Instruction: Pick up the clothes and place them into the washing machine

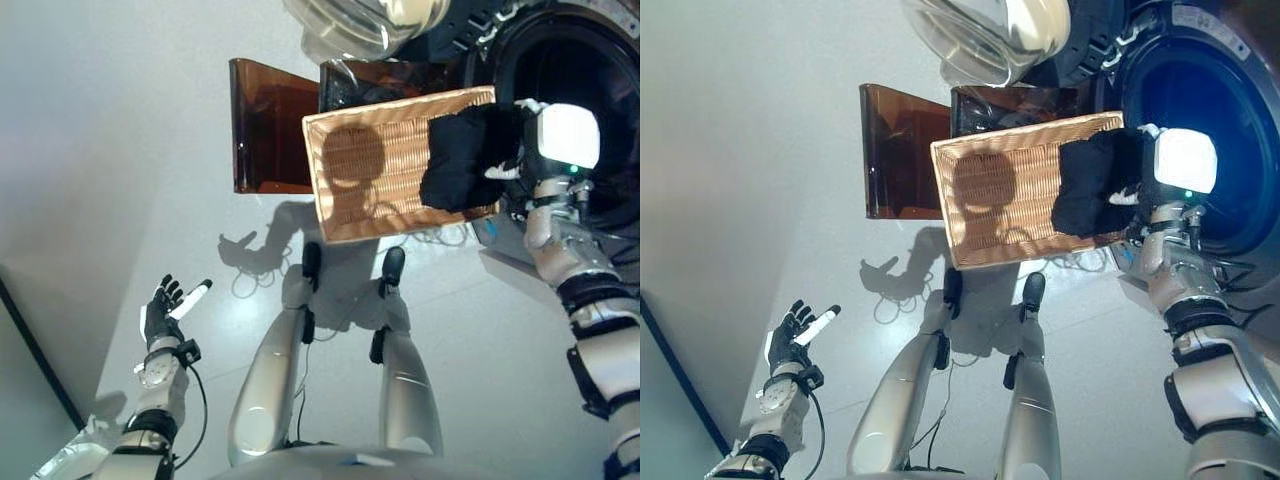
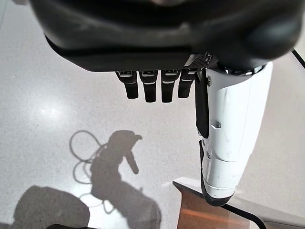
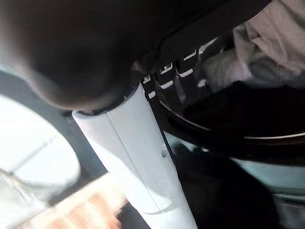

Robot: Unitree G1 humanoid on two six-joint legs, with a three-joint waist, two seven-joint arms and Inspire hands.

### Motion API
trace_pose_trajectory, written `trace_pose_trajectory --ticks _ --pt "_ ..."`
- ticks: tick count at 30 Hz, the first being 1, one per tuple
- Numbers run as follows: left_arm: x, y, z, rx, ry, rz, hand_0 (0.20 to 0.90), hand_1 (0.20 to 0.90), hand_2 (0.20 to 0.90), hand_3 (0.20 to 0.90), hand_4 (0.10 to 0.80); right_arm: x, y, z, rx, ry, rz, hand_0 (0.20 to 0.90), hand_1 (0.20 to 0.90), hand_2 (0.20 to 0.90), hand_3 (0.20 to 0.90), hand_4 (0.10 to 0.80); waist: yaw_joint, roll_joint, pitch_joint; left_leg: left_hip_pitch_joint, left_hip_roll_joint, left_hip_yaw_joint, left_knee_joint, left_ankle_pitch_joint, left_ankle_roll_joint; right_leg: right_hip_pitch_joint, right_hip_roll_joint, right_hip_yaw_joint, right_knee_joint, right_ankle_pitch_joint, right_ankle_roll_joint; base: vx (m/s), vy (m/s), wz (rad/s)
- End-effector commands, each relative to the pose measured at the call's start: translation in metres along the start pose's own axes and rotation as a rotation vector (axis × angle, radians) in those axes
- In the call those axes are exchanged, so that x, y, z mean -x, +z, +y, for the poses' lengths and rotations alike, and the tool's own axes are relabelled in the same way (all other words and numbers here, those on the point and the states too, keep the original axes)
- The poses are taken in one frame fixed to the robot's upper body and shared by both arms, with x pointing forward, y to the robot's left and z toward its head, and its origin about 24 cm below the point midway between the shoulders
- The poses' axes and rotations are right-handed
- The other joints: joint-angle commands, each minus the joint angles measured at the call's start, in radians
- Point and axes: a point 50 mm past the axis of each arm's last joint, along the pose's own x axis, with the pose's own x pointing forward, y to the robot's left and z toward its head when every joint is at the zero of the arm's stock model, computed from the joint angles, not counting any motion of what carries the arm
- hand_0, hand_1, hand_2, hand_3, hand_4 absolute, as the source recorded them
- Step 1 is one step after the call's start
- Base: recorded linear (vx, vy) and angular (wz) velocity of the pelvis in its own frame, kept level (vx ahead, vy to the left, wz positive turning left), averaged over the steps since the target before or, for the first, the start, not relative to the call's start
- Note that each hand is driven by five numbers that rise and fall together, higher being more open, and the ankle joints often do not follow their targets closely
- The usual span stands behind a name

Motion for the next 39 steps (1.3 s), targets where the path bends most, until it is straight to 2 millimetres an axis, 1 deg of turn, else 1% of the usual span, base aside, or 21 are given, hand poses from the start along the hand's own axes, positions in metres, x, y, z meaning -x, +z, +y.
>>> trace_pose_trajectory --ticks 1,2,4,7,13,16,20,26,27,35,39 --pt "0.008 -0.010 0.035 -0.056 0.091 0.003 0.900 0.900 0.900 0.900 0.800 -0.022 -0.018 -0.042 0.162 -0.151 0.000 0.900 0.900 0.900 0.900 0.800 0.030 0.058 -0.047 0.116 -0.023 -0.035 -0.263 0.109 -0.093 0.077 0.049 -0.034 0.022 -0.090 0.027 -0.017 0.007 0.06" --pt "0.008 -0.010 0.033 -0.053 0.088 0.005 0.900 0.900 0.900 0.900 0.800 -0.022 -0.019 -0.042 0.219 -0.136 -0.015 0.900 0.900 0.900 0.900 0.800 0.030 0.058 -0.041 0.113 -0.022 -0.035 -0.263 0.111 -0.094 0.074 0.049 -0.032 0.024 -0.089 0.027 -0.021 0.012 0.05" --pt "0.008 -0.009 0.030 -0.050 0.082 -0.001 0.900 0.900 0.900 0.900 0.800 -0.026 -0.019 -0.043 0.273 -0.125 -0.015 0.900 0.900 0.900 0.900 0.800 0.035 0.060 -0.033 0.108 -0.023 -0.036 -0.263 0.115 -0.095 0.069 0.049 -0.032 0.026 -0.088 0.027 -0.014 0.007 0.02" --pt "0.007 -0.008 0.030 -0.050 0.087 -0.004 0.900 0.900 0.900 0.900 0.800 -0.033 -0.012 -0.049 0.341 -0.126 -0.056 0.900 0.900 0.900 0.900 0.800 0.034 0.065 -0.020 0.102 -0.022 -0.036 -0.263 0.118 -0.097 0.057 0.048 -0.032 0.030 -0.085 0.026 0.000 0.000 0.00" --pt "0.005 -0.005 0.026 -0.038 0.079 -0.017 0.900 0.900 0.900 0.900 0.800 -0.040 -0.007 -0.053 0.414 -0.112 -0.072 0.900 0.900 0.900 0.900 0.800 0.040 0.075 -0.004 0.092 -0.021 -0.037 -0.263 0.125 -0.099 0.044 0.047 -0.033 0.034 -0.083 0.024 -0.005 0.001 0.00" --pt "0.004 -0.003 0.026 -0.028 0.081 -0.023 0.900 0.900 0.900 0.900 0.800 -0.043 -0.004 -0.051 0.475 -0.075 -0.083 0.900 0.900 0.900 0.900 0.800 0.047 0.084 0.010 0.081 -0.021 -0.038 -0.263 0.130 -0.100 0.028 0.046 -0.029 0.036 -0.078 0.024 -0.037 0.012 0.02" --pt "0.004 -0.002 0.025 -0.021 0.080 -0.027 0.900 0.900 0.900 0.900 0.800 -0.046 -0.003 -0.051 0.513 -0.054 -0.080 0.900 0.900 0.900 0.900 0.800 0.049 0.094 0.026 0.071 -0.020 -0.039 -0.263 0.135 -0.102 0.013 0.044 -0.029 0.041 -0.076 0.024 -0.024 0.006 0.01" --pt "0.002 0.005 0.022 0.004 0.071 -0.058 0.900 0.900 0.900 0.900 0.800 -0.050 -0.005 -0.056 0.567 -0.047 -0.085 0.900 0.900 0.900 0.900 0.800 0.045 0.105 0.051 0.056 -0.022 -0.043 -0.263 0.143 -0.105 -0.010 0.041 -0.028 0.049 -0.070 0.024 0.000 0.000 0.00" --pt "0.001 0.009 0.021 0.020 0.070 -0.072 0.900 0.900 0.900 0.900 0.800 -0.050 -0.010 -0.057 0.590 -0.029 -0.072 0.900 0.900 0.900 0.900 0.800 0.044 0.110 0.063 0.047 -0.021 -0.047 -0.263 0.146 -0.106 -0.019 0.039 -0.029 0.052 -0.068 0.024 0.000 0.000 0.00" --pt "0.002 0.008 0.025 0.019 0.075 -0.076 0.900 0.900 0.900 0.900 0.800 -0.047 -0.021 -0.056 0.631 0.007 -0.051 0.900 0.900 0.900 0.900 0.800 0.044 0.118 0.079 0.027 -0.022 -0.050 -0.263 0.153 -0.109 -0.045 0.037 -0.031 0.061 -0.065 0.025 -0.010 -0.001 0.06" --pt "0.001 0.012 0.025 0.013 0.075 -0.088 0.900 0.900 0.900 0.900 0.800 -0.049 -0.023 -0.061 0.653 0.003 -0.043 0.900 0.900 0.900 0.900 0.800 0.045 0.119 0.086 0.014 -0.021 -0.053 -0.263 0.156 -0.111 -0.058 0.034 -0.033 0.057 -0.062 0.027 -0.011 -0.007 0.05"
